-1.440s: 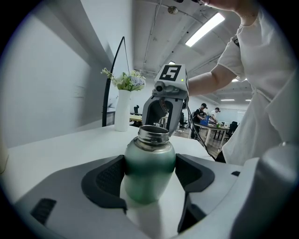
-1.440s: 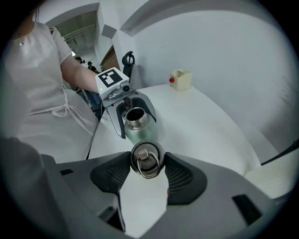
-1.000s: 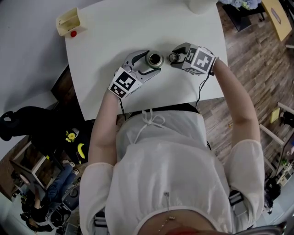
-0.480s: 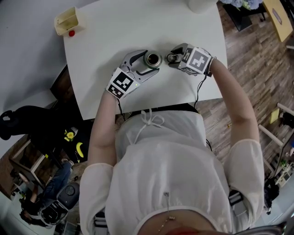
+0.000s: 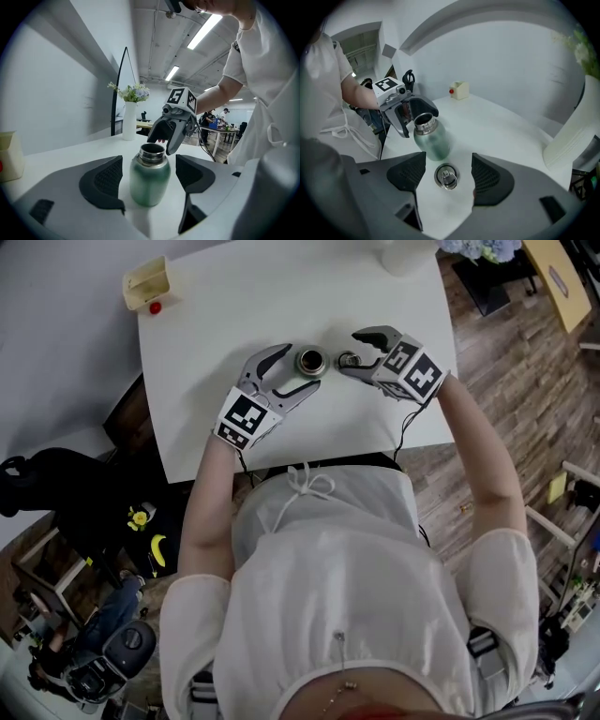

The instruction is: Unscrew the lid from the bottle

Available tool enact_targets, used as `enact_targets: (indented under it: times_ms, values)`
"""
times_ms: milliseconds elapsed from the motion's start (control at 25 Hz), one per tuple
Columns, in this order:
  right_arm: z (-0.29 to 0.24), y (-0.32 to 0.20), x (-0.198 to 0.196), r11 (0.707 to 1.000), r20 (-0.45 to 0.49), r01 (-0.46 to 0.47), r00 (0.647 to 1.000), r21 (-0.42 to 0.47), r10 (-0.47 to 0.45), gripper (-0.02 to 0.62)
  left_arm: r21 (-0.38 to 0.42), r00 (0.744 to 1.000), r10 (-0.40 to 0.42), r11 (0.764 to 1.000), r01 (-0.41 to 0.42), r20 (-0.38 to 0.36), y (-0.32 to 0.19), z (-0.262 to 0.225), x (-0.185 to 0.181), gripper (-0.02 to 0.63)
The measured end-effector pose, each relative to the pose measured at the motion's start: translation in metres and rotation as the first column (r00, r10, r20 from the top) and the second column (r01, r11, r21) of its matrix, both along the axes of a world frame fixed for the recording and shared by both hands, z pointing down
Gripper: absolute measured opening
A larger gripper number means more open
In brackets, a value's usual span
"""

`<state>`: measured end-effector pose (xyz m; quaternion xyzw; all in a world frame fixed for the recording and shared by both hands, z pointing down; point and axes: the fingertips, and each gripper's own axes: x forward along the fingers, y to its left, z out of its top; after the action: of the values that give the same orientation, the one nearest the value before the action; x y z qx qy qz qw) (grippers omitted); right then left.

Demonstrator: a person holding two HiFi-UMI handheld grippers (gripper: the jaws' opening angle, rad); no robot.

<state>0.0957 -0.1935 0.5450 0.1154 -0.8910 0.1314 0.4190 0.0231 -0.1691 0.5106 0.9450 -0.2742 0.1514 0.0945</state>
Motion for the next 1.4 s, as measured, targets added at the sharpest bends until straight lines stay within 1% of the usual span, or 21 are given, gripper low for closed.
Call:
enact_targets:
  times_ms: [120,160,240,320,400,440,480,560,600,640,760,840,880,960,1040,1160,1280,1400]
  values:
    - [-0.03,-0.004,-0.001,0.994,0.067,-0.068,0.996,0.081,0.062,0.301,0.063,0.999,-0.035,0.997,0.037,-0.028,0.005,-0.03,-0.007,0.353]
    - [-0.041,-0.005,-0.002,0.989,0.094,-0.094,0.992,0.111,0.084,0.292,0.1,0.998,-0.056,0.993,0.06,-0.038,0.006,-0.042,-0.01,0.353]
    - [-0.064,-0.008,-0.003,0.974,0.158,-0.158,0.979,0.164,0.132,0.274,0.183,0.992,-0.108,0.976,0.117,-0.061,0.006,-0.067,-0.018,0.353]
    - [-0.085,-0.011,-0.002,0.945,0.232,-0.238,0.955,0.225,0.185,0.255,0.237,0.983,-0.158,0.956,0.175,-0.088,0.007,-0.088,-0.028,0.353]
    - [-0.109,-0.014,-0.003,0.903,0.322,-0.323,0.919,0.285,0.228,0.24,0.265,0.972,-0.215,0.935,0.234,-0.099,0.01,-0.106,-0.042,0.351]
    - [-0.123,-0.012,-0.005,0.882,0.366,-0.36,0.899,0.304,0.241,0.223,0.273,0.962,-0.252,0.923,0.271,-0.104,0.012,-0.116,-0.05,0.344]
    - [-0.135,-0.01,-0.008,0.863,0.402,-0.391,0.881,0.319,0.25,0.203,0.282,0.948,-0.295,0.906,0.317,-0.118,0.014,-0.127,-0.058,0.317]
    - [-0.155,-0.005,-0.011,0.826,0.454,-0.439,0.853,0.353,0.259,0.181,0.318,0.913,-0.371,0.856,0.407,-0.171,0.017,-0.153,-0.074,0.207]
    - [-0.161,-0.002,-0.01,0.807,0.473,-0.462,0.84,0.368,0.266,0.168,0.329,0.896,-0.398,0.834,0.442,-0.194,0.018,-0.163,-0.081,0.167]
    - [-0.167,0.0,-0.01,0.786,0.49,-0.488,0.826,0.378,0.277,0.155,0.332,0.883,-0.42,0.818,0.469,-0.21,0.02,-0.171,-0.088,0.144]
    - [-0.177,0.005,-0.004,0.728,0.545,-0.578,0.769,0.368,0.335,0.097,0.322,0.852,-0.469,0.789,0.523,-0.234,0.026,-0.184,-0.104,0.086]
    - [-0.183,0.005,0.003,0.688,0.579,-0.634,0.726,0.353,0.371,0.035,0.317,0.835,-0.499,0.773,0.55,-0.231,0.027,-0.187,-0.11,0.047]
    - [-0.186,0.005,0.006,0.674,0.591,-0.652,0.71,0.347,0.383,0.006,0.314,0.828,-0.514,0.767,0.56,-0.222,0.026,-0.186,-0.112,0.038]
    - [-0.19,0.007,0.009,0.665,0.604,-0.667,0.694,0.336,0.392,0.006,0.297,0.822,-0.537,0.767,0.569,-0.189,0.025,-0.181,-0.114,0.028]
    - [-0.193,0.011,0.011,0.658,0.611,-0.673,0.689,0.338,0.391,0.005,0.282,0.825,-0.542,0.775,0.565,-0.162,0.027,-0.177,-0.114,0.018]
    - [-0.199,0.015,0.013,0.643,0.619,-0.675,0.689,0.362,0.376,0.005,0.265,0.832,-0.53,0.789,0.554,-0.164,0.029,-0.178,-0.112,0.018]
    - [-0.202,0.02,0.011,0.649,0.628,-0.667,0.691,0.365,0.357,0.003,0.252,0.84,-0.511,0.802,0.542,-0.182,0.03,-0.181,-0.11,0.018]
    - [-0.201,0.023,0.01,0.659,0.629,-0.66,0.694,0.36,0.351,0.002,0.241,0.845,-0.505,0.81,0.534,-0.176,0.029,-0.18,-0.108,0.018]
